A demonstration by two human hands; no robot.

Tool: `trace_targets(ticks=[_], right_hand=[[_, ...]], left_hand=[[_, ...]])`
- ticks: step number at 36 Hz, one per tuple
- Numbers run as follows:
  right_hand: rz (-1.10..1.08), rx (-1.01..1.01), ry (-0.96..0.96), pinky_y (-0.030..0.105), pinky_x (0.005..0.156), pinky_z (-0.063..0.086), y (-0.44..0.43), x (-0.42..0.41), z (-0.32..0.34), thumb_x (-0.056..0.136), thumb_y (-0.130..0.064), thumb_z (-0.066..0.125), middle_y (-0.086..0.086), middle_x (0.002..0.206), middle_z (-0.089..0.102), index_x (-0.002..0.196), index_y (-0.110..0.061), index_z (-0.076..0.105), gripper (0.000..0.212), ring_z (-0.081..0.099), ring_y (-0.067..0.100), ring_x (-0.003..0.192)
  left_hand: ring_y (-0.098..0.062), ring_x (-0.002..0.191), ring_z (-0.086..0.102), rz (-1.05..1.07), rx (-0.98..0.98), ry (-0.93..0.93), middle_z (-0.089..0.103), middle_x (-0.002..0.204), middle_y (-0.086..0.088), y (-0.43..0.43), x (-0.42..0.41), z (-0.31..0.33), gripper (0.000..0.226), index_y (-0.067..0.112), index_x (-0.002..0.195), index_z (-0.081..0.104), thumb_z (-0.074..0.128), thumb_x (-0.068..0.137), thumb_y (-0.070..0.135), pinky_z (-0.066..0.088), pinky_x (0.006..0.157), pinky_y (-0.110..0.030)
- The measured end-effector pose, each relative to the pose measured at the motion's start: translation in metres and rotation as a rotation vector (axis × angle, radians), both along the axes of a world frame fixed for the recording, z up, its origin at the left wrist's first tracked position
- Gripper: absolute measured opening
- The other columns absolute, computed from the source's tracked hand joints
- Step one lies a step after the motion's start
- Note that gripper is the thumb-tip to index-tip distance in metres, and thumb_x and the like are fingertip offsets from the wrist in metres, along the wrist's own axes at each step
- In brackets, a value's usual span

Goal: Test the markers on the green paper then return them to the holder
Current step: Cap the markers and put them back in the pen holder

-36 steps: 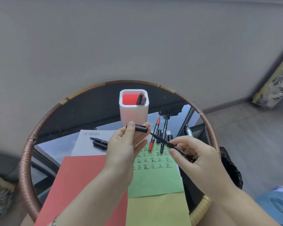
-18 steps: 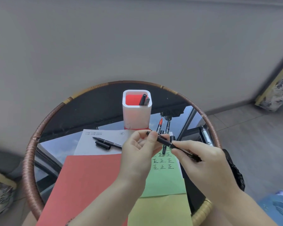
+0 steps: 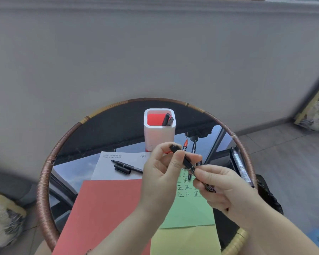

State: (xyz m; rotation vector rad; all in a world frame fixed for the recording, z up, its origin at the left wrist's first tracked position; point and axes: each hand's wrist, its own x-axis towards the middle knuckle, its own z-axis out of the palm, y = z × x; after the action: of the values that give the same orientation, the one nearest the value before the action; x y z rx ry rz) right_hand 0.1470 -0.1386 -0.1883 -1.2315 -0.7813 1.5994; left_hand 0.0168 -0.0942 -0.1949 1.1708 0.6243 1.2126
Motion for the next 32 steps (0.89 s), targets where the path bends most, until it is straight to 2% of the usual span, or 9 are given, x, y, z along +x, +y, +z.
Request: trace_targets(ticks=[4, 8, 11, 13, 18, 22, 25, 28, 32], right_hand=[[-0.126, 0.216, -0.543, 0.012, 0.05, 0.043, 0.001, 0.003, -0.001, 0.071, -0.034, 0.066, -0.003, 0.069, 0.071, 0.076, -0.022, 0.074, 0.015, 0.056, 0.003, 0.051], [-0.194, 0.342, -1.232, 0.011, 0.087, 0.032, 0.004, 0.035, -0.027, 0.085, -0.03, 0.058, -0.018, 0.104, 0.058, 0.104, -0.027, 0.064, 0.02, 0.048, -0.002, 0.101], [-0.322, 0.231, -1.378, 0.025, 0.096, 0.031, 0.006, 0.061, -0.044, 0.086, -0.02, 0.059, -0.003, 0.119, 0.052, 0.113, -0.02, 0.062, 0.026, 0.038, 0.009, 0.113], [-0.337, 0.082, -1.455, 0.037, 0.099, 0.034, 0.008, 0.072, -0.051, 0.087, -0.016, 0.057, 0.006, 0.13, 0.045, 0.119, -0.02, 0.058, 0.033, 0.036, 0.024, 0.12], [-0.22, -0.112, -1.51, 0.039, 0.098, 0.036, 0.015, 0.076, -0.059, 0.09, -0.012, 0.047, 0.009, 0.138, 0.035, 0.131, -0.023, 0.043, 0.043, 0.037, 0.031, 0.121], [-0.234, -0.076, -1.464, 0.033, 0.089, 0.038, 0.02, 0.072, -0.062, 0.087, 0.0, 0.041, 0.009, 0.131, 0.039, 0.132, -0.02, 0.044, 0.048, 0.036, 0.027, 0.119], [-0.244, -0.067, -1.37, 0.033, 0.091, 0.038, 0.021, 0.069, -0.06, 0.085, 0.004, 0.038, 0.01, 0.127, 0.041, 0.131, -0.019, 0.044, 0.052, 0.036, 0.027, 0.118], [-0.285, 0.0, -1.238, 0.032, 0.077, 0.046, 0.018, 0.068, -0.06, 0.085, -0.001, 0.041, 0.006, 0.117, 0.044, 0.126, -0.02, 0.047, 0.045, 0.05, 0.021, 0.093], [-0.305, 0.069, -1.13, 0.017, 0.049, 0.033, 0.007, 0.066, -0.058, 0.087, -0.007, 0.044, 0.0, 0.109, 0.047, 0.117, -0.024, 0.052, 0.035, 0.044, 0.009, 0.059]], left_hand=[[-0.018, 0.081, 0.069, 0.179, 0.042, 0.031, 0.073, 0.081, -0.006, 0.003, 0.001, 0.003, 0.01, 0.01, 0.092, 0.059, 0.056, 0.084, 0.014, 0.055, 0.074, -0.027], [-0.023, 0.09, 0.065, 0.504, 0.486, -0.038, 0.065, 0.093, -0.018, 0.018, -0.006, 0.024, 0.022, 0.02, 0.098, 0.055, 0.05, 0.091, 0.0, 0.052, 0.082, -0.035], [-0.028, 0.096, 0.062, 0.708, 0.711, -0.022, 0.06, 0.102, -0.022, 0.038, -0.01, 0.037, 0.025, 0.019, 0.1, 0.053, 0.046, 0.092, -0.004, 0.049, 0.085, -0.037], [-0.007, 0.094, 0.061, 0.737, 0.722, 0.052, 0.06, 0.1, -0.013, 0.051, -0.008, 0.039, 0.022, 0.013, 0.103, 0.051, 0.046, 0.092, -0.005, 0.047, 0.085, -0.023], [0.006, 0.083, 0.058, 0.584, 0.5, 0.363, 0.06, 0.088, 0.016, 0.078, -0.002, 0.016, 0.013, 0.017, 0.097, 0.056, 0.053, 0.092, 0.006, 0.045, 0.076, -0.01], [-0.008, 0.084, 0.06, 0.506, 0.427, 0.631, 0.06, 0.082, 0.014, 0.089, -0.003, 0.003, 0.01, 0.018, 0.1, 0.058, 0.052, 0.094, 0.012, 0.046, 0.065, -0.015], [-0.012, 0.099, 0.057, 0.488, 0.421, 0.759, 0.062, 0.1, 0.006, 0.091, -0.003, 0.003, 0.024, 0.017, 0.116, 0.054, 0.051, 0.093, 0.01, 0.044, 0.072, -0.018], [-0.017, 0.121, 0.042, 0.578, 0.64, 0.817, 0.051, 0.129, -0.005, 0.08, 0.002, 0.002, 0.037, 0.012, 0.124, 0.051, 0.053, 0.088, 0.004, 0.032, 0.1, -0.026], [-0.021, 0.112, 0.046, 0.474, 0.961, 0.903, 0.061, 0.116, -0.01, 0.059, 0.016, -0.013, 0.027, 0.007, 0.103, 0.064, 0.058, 0.077, 0.001, 0.032, 0.097, -0.031]])
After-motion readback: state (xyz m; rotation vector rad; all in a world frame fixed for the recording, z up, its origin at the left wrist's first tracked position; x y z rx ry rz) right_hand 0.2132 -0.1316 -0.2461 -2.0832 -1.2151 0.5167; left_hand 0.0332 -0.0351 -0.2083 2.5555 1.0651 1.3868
